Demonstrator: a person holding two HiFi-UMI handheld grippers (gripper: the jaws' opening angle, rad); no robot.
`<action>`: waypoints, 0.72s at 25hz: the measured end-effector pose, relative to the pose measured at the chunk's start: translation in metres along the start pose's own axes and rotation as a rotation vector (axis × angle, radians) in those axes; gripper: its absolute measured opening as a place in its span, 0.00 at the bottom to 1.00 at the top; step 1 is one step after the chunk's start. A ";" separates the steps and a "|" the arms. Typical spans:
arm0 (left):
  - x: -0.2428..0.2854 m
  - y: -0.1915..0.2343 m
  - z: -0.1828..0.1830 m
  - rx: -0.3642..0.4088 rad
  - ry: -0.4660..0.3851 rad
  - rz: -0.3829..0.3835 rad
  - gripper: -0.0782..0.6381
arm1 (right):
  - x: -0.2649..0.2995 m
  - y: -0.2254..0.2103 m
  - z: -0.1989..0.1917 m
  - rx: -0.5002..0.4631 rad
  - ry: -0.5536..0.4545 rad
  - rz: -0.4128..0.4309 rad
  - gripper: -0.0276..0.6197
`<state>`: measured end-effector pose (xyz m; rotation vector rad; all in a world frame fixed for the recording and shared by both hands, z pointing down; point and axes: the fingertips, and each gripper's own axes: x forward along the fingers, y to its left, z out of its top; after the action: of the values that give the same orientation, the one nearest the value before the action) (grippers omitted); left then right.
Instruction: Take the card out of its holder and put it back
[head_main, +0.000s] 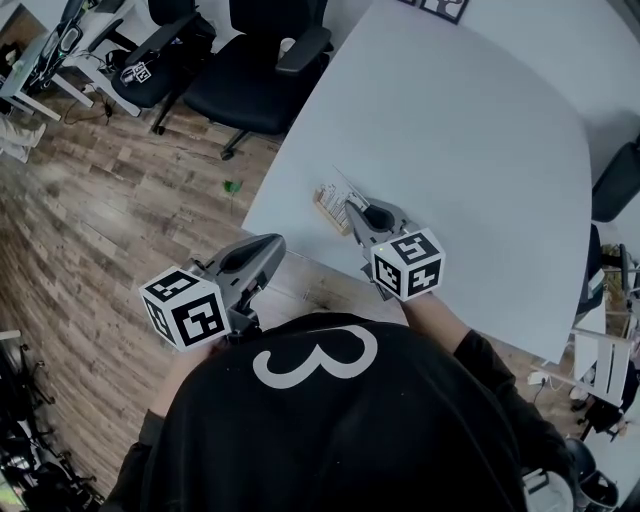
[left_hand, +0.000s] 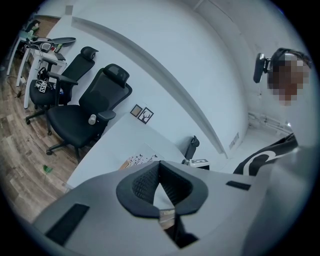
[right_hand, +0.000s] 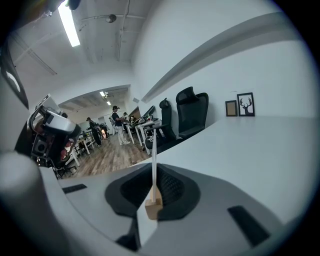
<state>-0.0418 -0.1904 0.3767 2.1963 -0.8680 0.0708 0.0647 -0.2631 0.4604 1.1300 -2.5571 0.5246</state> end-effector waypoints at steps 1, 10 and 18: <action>-0.001 0.000 -0.001 0.000 0.000 0.003 0.13 | 0.000 0.000 -0.001 -0.002 -0.001 0.000 0.09; -0.002 -0.002 -0.003 0.008 -0.001 0.000 0.13 | 0.000 0.001 0.002 -0.020 -0.012 -0.004 0.08; -0.009 -0.003 -0.012 -0.001 -0.005 0.009 0.13 | -0.003 0.002 0.004 -0.031 -0.024 -0.009 0.08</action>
<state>-0.0445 -0.1762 0.3808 2.1928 -0.8808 0.0694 0.0645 -0.2614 0.4551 1.1440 -2.5704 0.4702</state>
